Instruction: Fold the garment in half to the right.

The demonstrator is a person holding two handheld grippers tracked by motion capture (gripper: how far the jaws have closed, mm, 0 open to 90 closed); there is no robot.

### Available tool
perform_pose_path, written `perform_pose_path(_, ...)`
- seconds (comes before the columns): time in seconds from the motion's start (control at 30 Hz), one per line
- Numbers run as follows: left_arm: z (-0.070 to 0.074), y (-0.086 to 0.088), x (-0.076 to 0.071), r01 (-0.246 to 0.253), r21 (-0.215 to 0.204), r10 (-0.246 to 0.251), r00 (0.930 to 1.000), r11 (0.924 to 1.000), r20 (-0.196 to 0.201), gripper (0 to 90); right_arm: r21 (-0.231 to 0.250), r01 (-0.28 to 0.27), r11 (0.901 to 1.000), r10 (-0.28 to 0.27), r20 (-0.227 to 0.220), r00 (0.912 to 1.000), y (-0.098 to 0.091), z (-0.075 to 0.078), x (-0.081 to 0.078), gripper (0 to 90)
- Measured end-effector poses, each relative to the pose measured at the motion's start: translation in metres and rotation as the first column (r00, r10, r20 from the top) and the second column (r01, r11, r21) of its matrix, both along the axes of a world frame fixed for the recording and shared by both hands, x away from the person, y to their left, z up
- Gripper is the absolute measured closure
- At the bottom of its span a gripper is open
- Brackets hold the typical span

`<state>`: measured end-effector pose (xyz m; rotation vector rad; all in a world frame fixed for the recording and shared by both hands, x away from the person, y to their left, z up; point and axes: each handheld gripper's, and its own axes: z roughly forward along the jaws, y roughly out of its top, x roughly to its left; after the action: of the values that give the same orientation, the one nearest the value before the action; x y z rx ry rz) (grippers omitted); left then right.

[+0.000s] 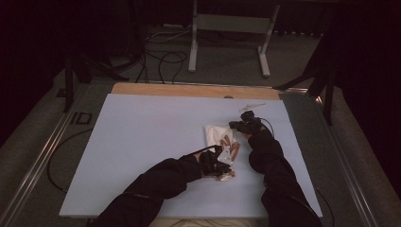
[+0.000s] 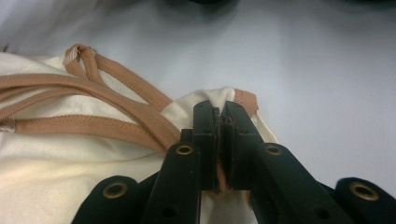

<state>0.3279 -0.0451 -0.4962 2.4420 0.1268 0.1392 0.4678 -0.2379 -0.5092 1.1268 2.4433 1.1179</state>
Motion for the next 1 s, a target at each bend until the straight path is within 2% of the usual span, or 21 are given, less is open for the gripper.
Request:
perform_pose_path(0.1, 0.000, -0.001, 0.000, -0.001, -0.004, 0.001, 1.0000, 1.0000, -0.005, 84.7, -0.011, 0.000, 0.9999, 0.000, -0.018, 0.9998, 0.001, -0.003, 0.000, 87.0)
perform_pose_path(0.2, -0.001, -0.001, 0.000, -0.004, -0.007, 0.004, 0.9999, 1.0000, -0.010, 83.4, -0.004, 0.006, 1.0000, -0.006, -0.019, 0.9998, 0.000, -0.004, -0.001, 85.8)
perform_pose_path(0.33, 0.001, 0.000, -0.001, -0.005, -0.018, 0.005, 0.9999, 0.9998, -0.011, 79.1, 0.015, 0.009, 0.9998, -0.009, -0.025, 0.9996, 0.000, 0.000, -0.002, 77.7)
perform_pose_path(0.4, 0.003, 0.001, -0.002, -0.009, -0.043, 0.008, 0.9998, 0.9991, -0.016, 73.5, 0.018, 0.005, 0.9998, -0.005, -0.022, 0.9997, 0.000, 0.002, -0.002, 74.3)
perform_pose_path(0.5, 0.008, 0.003, -0.004, -0.020, -0.060, 0.019, 0.9998, 0.9980, -0.009, 63.0, 0.033, -0.001, 0.9995, 0.002, -0.030, 0.9995, 0.001, 0.007, -0.003, 63.7)
perform_pose_path(0.57, 0.011, 0.005, -0.005, -0.031, -0.077, 0.030, 0.9995, 0.9966, -0.009, 59.2, 0.038, -0.010, 0.9992, 0.011, -0.027, 0.9996, 0.002, 0.010, -0.005, 55.9)
perform_pose_path(0.7, 0.017, 0.012, -0.006, -0.037, -0.096, 0.036, 0.9993, 0.9947, -0.009, 51.6, 0.052, -0.011, 0.9986, 0.012, -0.022, 0.9997, 0.004, 0.020, -0.006, 46.5)
perform_pose_path(0.83, 0.020, 0.019, -0.008, -0.051, -0.114, 0.050, 0.9987, 0.9922, -0.014, 41.7, 0.071, -0.025, 0.9971, 0.026, -0.017, 0.9995, 0.008, 0.030, -0.009, 40.2)
perform_pose_path(0.87, 0.021, 0.022, -0.008, -0.056, -0.118, 0.054, 0.9984, 0.9914, -0.017, 41.7, 0.071, -0.025, 0.9971, 0.026, -0.017, 0.9995, 0.008, 0.030, -0.009, 40.2)
perform_pose_path(0.93, 0.024, 0.029, -0.010, -0.063, -0.128, 0.060, 0.9978, 0.9898, -0.027, 32.3, 0.070, -0.054, 0.9961, 0.054, -0.008, 0.9985, 0.016, 0.038, -0.015, 39.7)
perform_pose_path(1.0, 0.025, 0.034, -0.011, -0.075, -0.138, 0.071, 0.9970, 0.9876, -0.030, 29.2, 0.070, -0.072, 0.9949, 0.073, -0.011, 0.9973, 0.019, 0.041, -0.017, 39.5)
